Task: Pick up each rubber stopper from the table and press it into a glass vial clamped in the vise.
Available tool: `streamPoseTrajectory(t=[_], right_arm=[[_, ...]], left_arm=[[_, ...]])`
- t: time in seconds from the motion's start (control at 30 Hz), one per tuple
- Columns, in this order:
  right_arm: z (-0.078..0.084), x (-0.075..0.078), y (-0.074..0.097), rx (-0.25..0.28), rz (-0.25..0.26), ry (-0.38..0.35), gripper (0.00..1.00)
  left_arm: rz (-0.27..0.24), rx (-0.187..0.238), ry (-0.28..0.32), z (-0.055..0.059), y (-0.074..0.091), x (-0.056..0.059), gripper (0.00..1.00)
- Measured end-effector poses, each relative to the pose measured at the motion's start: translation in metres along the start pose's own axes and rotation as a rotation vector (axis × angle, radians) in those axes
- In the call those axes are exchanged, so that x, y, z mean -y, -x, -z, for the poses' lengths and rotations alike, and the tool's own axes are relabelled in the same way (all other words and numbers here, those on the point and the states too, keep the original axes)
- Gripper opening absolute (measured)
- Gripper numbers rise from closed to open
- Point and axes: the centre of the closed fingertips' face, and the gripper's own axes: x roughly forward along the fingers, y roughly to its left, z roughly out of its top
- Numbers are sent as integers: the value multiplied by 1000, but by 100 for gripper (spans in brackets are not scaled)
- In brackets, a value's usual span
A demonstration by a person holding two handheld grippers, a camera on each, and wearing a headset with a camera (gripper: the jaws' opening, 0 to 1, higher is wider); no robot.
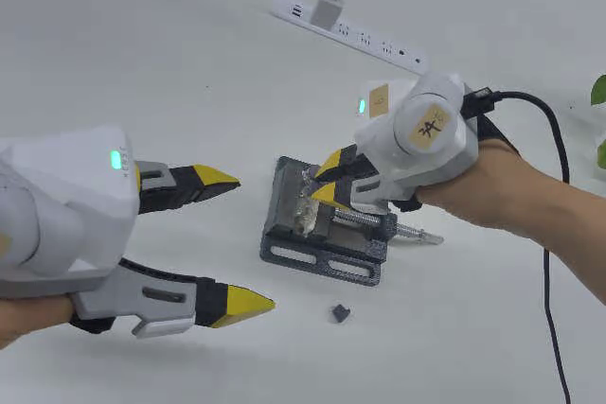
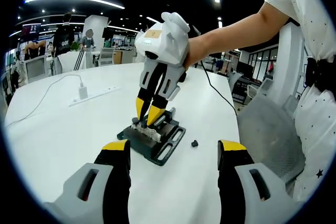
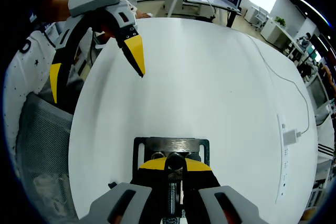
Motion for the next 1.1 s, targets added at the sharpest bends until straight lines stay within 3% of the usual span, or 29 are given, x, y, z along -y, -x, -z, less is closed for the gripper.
streamPoseTrajectory(t=[0.57, 0.83, 1.1], right_arm=[[0, 0, -2, -20, 8, 32, 5], [0, 1, -2, -16, 11, -6, 5], [1, 1, -3, -13, 34, 4, 4]], left_arm=[[5, 6, 4, 1, -1, 1, 65], [6, 7, 5, 0, -2, 0, 65], [8, 11, 9, -1, -3, 0, 64]])
